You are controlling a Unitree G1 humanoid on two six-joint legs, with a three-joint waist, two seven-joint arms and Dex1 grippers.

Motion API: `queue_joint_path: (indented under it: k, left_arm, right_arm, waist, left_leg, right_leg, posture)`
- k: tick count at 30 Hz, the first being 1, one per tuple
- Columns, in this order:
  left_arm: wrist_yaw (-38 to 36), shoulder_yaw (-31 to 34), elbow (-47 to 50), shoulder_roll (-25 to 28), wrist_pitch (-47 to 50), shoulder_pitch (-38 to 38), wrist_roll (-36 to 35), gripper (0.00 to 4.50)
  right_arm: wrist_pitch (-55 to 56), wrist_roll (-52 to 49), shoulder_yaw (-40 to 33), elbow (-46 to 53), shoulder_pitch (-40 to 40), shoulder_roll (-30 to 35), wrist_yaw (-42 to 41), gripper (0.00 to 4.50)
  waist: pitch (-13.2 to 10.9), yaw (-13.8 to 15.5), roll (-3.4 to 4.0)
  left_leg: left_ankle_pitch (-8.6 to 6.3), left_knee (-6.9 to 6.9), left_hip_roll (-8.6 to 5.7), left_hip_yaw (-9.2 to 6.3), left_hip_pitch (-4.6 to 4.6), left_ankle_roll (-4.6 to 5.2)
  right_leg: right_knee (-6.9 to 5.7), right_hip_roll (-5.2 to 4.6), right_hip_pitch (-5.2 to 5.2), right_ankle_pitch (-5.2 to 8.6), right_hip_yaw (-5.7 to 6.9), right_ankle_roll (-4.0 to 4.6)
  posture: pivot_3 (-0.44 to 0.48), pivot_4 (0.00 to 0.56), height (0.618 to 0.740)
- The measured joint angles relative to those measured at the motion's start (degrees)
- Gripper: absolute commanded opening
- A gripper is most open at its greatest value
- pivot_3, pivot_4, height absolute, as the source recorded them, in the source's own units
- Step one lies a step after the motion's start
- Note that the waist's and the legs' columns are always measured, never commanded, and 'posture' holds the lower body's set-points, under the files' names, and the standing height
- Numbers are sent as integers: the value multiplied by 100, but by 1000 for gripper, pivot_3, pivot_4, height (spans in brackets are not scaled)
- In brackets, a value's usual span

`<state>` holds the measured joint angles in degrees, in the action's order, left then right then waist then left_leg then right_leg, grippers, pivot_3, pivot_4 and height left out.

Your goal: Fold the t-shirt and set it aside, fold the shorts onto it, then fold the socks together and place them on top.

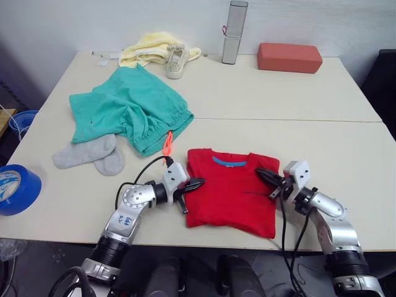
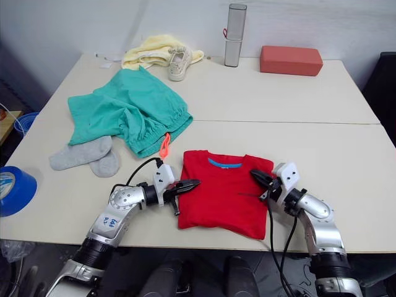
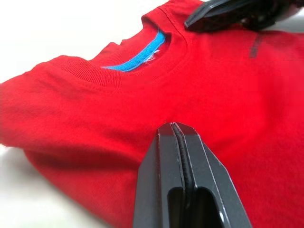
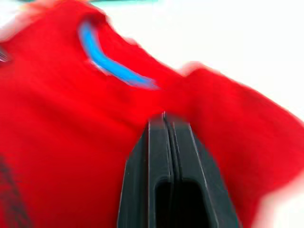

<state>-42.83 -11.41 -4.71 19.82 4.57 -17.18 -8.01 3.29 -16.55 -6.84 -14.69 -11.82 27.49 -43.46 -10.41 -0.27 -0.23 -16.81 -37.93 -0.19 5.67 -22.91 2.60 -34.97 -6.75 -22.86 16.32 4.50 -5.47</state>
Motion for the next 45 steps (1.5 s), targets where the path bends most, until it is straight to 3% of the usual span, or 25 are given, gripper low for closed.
queue_joint_path:
  k: [4,9,13,20,26,31,34,38,42,45]
  left_arm:
    - [-153,347,-36,-47,-149,-6,-355,19]
    - [-416,595,116,-145,-96,-386,-861,19]
    - [-358,438,-69,-170,-34,-880,-626,19]
    - [-73,138,-1158,-395,-269,-1198,38,19]
    - [280,132,-1293,-546,-381,-1272,314,19]
    - [449,326,-1346,-442,-430,-1026,335,19]
    - [303,514,-1127,-444,-680,-796,71,19]
    - [-504,696,-96,-237,-727,-321,-802,19]
    - [-1346,477,682,255,-487,216,-1198,19]
    - [-1476,137,1077,375,-121,457,-1172,19]
  right_arm:
    - [7,45,-123,-65,-52,46,130,0]
    - [-109,-336,-54,518,-198,47,-337,0]
    - [-328,-347,289,910,-454,45,-589,0]
    - [-440,204,681,256,-702,-103,-344,0]
    - [-443,174,518,94,-553,117,-346,0]
    - [-575,-235,-263,111,-116,512,-433,0]
    - [-923,-862,-745,397,119,544,-609,0]
    - [-1309,-1456,-1010,1403,561,890,-1042,0]
    - [-1475,-1473,-725,2343,1147,1071,-1297,0]
    - [-1425,-1156,-122,2740,1449,954,-1319,0]
  waist:
    - [0,2,0]
    - [-1,8,1]
    - [-1,14,1]
    - [-1,21,0]
    - [-1,33,0]
    - [-1,24,0]
    - [-2,13,0]
    - [-1,14,3]
    - [0,20,3]
    - [-1,37,3]
  left_leg:
    - [0,0,0,0,-3,0]
    - [3,-1,0,0,-5,5]
    - [16,-1,0,0,-4,29]
    - [18,-2,-2,1,-18,33]
    - [17,-2,-1,-1,-18,34]
    - [16,-1,-1,-1,-17,33]
    - [14,0,2,-3,-17,29]
    - [-1,4,4,-4,-15,4]
    - [-4,6,5,-5,-11,1]
    - [-16,5,2,-7,-10,23]
  right_leg:
    - [1,-1,-2,1,0,1]
    - [0,1,-2,0,2,0]
    - [2,4,2,0,6,-1]
    - [-2,6,-4,-2,11,-4]
    - [0,5,-4,-2,11,-5]
    - [12,5,-4,-3,10,-5]
    - [12,5,-5,-2,9,-5]
    - [18,5,-5,-2,6,-3]
    - [23,5,1,-1,6,-1]
    - [25,-1,5,0,5,0]
  posture:
    - [0,150,740]
    - [0,150,740]
    - [0,150,740]
    - [0,150,740]
    - [0,150,740]
    - [0,150,740]
    - [0,150,740]
    - [0,150,740]
    - [0,150,740]
    - [0,150,740]
